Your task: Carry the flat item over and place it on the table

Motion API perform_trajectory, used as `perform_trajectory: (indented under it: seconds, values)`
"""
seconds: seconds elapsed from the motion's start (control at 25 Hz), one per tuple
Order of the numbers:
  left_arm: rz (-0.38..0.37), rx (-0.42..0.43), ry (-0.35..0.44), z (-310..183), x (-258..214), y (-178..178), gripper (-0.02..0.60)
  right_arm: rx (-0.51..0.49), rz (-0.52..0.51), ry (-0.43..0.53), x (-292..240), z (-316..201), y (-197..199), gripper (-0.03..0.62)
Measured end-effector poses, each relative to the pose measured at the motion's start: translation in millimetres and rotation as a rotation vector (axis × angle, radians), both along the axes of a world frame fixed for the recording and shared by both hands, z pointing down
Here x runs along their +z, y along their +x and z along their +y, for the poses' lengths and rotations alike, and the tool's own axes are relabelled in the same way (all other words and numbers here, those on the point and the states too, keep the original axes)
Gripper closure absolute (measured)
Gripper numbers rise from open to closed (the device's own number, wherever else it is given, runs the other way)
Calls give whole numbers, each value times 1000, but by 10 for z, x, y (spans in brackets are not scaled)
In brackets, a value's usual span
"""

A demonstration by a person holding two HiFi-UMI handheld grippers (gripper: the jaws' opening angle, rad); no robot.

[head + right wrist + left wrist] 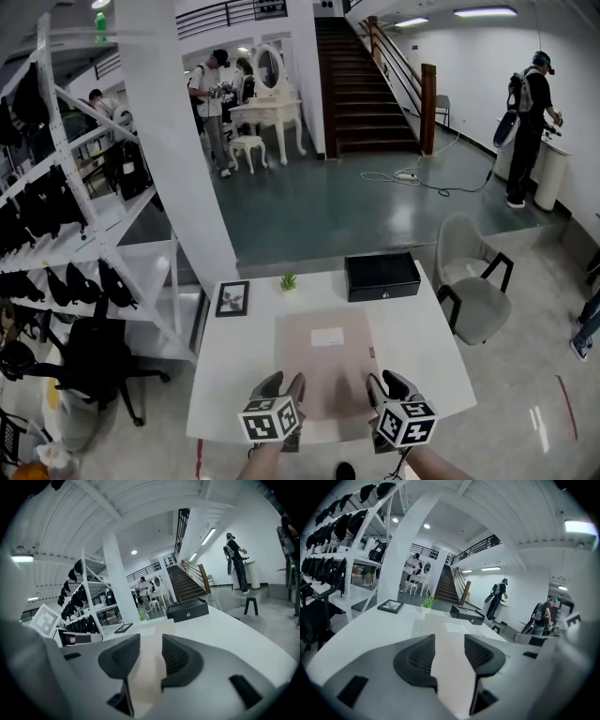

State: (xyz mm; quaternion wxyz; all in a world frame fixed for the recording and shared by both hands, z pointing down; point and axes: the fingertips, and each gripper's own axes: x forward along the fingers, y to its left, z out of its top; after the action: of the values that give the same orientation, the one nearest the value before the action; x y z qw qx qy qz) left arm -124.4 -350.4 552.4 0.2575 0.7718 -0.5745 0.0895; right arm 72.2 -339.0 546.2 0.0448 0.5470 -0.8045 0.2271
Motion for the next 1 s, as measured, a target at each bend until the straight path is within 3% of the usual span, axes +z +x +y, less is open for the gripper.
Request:
perform_trajectory:
  seconds: [1.0]
  values:
    - [0,44,100,582,-342,4,535,-67,-42,65,-367,548,-125,573]
